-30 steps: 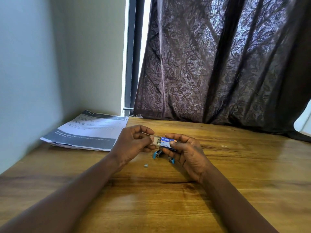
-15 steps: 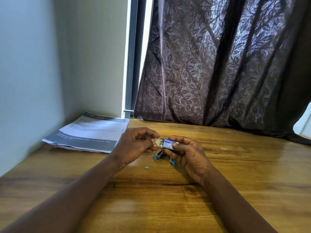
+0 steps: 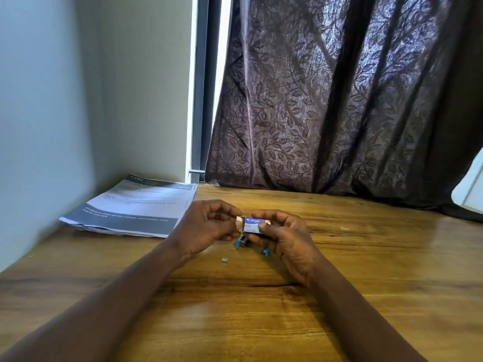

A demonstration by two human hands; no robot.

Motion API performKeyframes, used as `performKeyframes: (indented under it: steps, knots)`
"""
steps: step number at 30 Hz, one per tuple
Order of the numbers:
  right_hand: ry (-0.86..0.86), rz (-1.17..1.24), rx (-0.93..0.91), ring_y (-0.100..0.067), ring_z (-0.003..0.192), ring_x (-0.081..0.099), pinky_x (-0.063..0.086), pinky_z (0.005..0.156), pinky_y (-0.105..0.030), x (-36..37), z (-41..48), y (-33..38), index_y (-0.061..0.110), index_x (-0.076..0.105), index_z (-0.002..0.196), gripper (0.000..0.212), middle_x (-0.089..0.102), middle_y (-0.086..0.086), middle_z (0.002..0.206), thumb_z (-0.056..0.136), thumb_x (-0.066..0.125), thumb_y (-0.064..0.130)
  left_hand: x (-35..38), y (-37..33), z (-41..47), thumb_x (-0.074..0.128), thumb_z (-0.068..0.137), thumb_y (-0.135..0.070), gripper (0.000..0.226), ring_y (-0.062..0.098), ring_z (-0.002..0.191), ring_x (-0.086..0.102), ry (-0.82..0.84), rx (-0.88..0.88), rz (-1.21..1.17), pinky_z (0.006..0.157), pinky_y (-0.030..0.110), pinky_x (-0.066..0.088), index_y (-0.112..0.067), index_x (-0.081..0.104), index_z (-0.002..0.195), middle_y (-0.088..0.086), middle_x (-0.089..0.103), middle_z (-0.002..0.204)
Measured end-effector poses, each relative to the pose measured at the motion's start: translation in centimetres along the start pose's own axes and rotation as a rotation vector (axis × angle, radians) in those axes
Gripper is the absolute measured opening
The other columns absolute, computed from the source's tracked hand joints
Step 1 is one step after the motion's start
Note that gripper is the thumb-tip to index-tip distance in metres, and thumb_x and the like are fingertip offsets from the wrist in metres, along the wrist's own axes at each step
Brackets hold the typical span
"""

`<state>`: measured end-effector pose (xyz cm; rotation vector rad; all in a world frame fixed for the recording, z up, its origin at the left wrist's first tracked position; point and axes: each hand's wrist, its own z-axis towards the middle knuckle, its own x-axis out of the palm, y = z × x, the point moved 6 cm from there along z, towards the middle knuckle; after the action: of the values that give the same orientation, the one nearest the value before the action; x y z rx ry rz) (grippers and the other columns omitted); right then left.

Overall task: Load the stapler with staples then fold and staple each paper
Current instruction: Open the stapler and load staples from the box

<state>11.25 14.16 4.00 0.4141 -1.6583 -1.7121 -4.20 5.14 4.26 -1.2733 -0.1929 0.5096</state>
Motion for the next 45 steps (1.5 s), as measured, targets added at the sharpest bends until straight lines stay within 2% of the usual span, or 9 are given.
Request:
performKeyframes:
  steps: [9,14,24,26,28,31,33,40,45]
  knots:
    - [0.054,-0.056,-0.054,-0.026,0.089,0.074,0.063,0.073,-0.028,0.3,0.1,0.1,-0.001,0.071,0.104,0.019,0.075,-0.022,0.107,0.094,0.057,-0.009,0.2,0.2,-0.1,0.084,0.073,-0.011,0.032,0.021,0.08,0.076,0.065,-0.054,-0.074,0.076,0.036,0.065,-0.005,0.074,0.103,0.015,0.079,0.094]
    - [0.106,-0.054,-0.067,-0.024,0.093,0.073,0.062,0.073,-0.028,0.4,0.0,0.0,-0.003,0.069,0.11,0.022,0.074,-0.022,0.11,0.095,0.055,-0.009,0.5,0.1,-0.3,0.084,0.071,-0.01,0.031,0.019,0.072,0.074,0.098,-0.1,-0.107,0.071,0.034,0.064,-0.005,0.072,0.1,0.01,0.077,0.082]
    - [0.094,-0.452,-0.347,-0.022,0.101,0.071,0.06,0.087,-0.044,1.2,-0.2,-0.1,0.024,0.063,0.127,0.038,0.074,-0.001,0.112,0.099,0.054,0.001,0.1,-0.2,-0.5,0.079,0.083,-0.007,0.03,0.024,0.078,0.073,0.127,-0.066,-0.078,0.076,0.038,0.064,-0.009,0.073,0.112,0.013,0.077,0.087]
    - [0.063,-0.544,-0.387,-0.017,0.102,0.069,0.057,0.091,-0.047,1.1,-0.1,-0.2,0.033,0.061,0.128,0.036,0.072,0.004,0.113,0.096,0.058,0.018,0.0,-0.5,-0.4,0.077,0.087,-0.007,0.026,0.022,0.074,0.072,0.084,-0.028,-0.054,0.075,0.035,0.064,-0.01,0.074,0.112,0.013,0.076,0.083]
    - [0.027,-0.657,-0.435,-0.01,0.105,0.066,0.055,0.093,-0.041,1.0,-0.2,0.0,0.037,0.06,0.128,0.034,0.07,0.01,0.115,0.094,0.057,0.033,-0.4,-0.8,-0.1,0.074,0.09,-0.005,0.02,0.019,0.069,0.07,0.008,0.015,-0.049,0.071,0.032,0.063,-0.008,0.074,0.11,0.011,0.074,0.077]
    - [-0.044,-0.724,-0.49,0.001,0.107,0.061,0.05,0.086,-0.02,0.8,-0.3,0.7,0.032,0.062,0.126,0.026,0.067,0.016,0.116,0.101,0.056,0.033,-1.5,-0.9,0.3,0.072,0.092,-0.005,0.014,0.015,0.064,0.069,-0.119,0.064,-0.007,0.065,0.028,0.06,-0.01,0.075,0.104,0.008,0.074,0.074]
    - [-0.113,-0.768,-0.505,0.005,0.104,0.059,0.045,0.08,-0.013,0.2,-0.2,1.2,0.028,0.064,0.122,0.022,0.067,0.017,0.112,0.101,0.056,0.031,-2.2,-0.7,0.4,0.07,0.093,-0.005,0.013,0.013,0.062,0.067,-0.191,0.076,0.059,0.061,0.024,0.057,-0.013,0.076,0.102,0.007,0.073,0.074]
    - [-0.11,-1.004,-0.447,-0.002,0.101,0.058,0.05,0.092,-0.03,-0.2,0.3,0.8,0.027,0.071,0.103,0.01,0.063,0.014,0.104,0.094,0.066,0.025,-3.6,1.0,0.9,0.069,0.094,-0.008,0.014,0.008,0.059,0.069,-0.287,-0.053,0.248,0.06,0.026,0.058,-0.018,0.077,0.096,0.008,0.078,0.08]
    - [-0.076,-1.121,-0.415,-0.007,0.104,0.055,0.048,0.093,-0.033,-0.1,0.5,0.3,0.03,0.069,0.098,0.007,0.06,0.013,0.105,0.093,0.066,0.025,-3.4,1.3,0.9,0.077,0.09,-0.025,0.002,0.005,0.061,0.07,-0.265,-0.064,0.468,0.053,0.013,0.047,-0.024,0.077,0.091,-0.007,0.072,0.066]
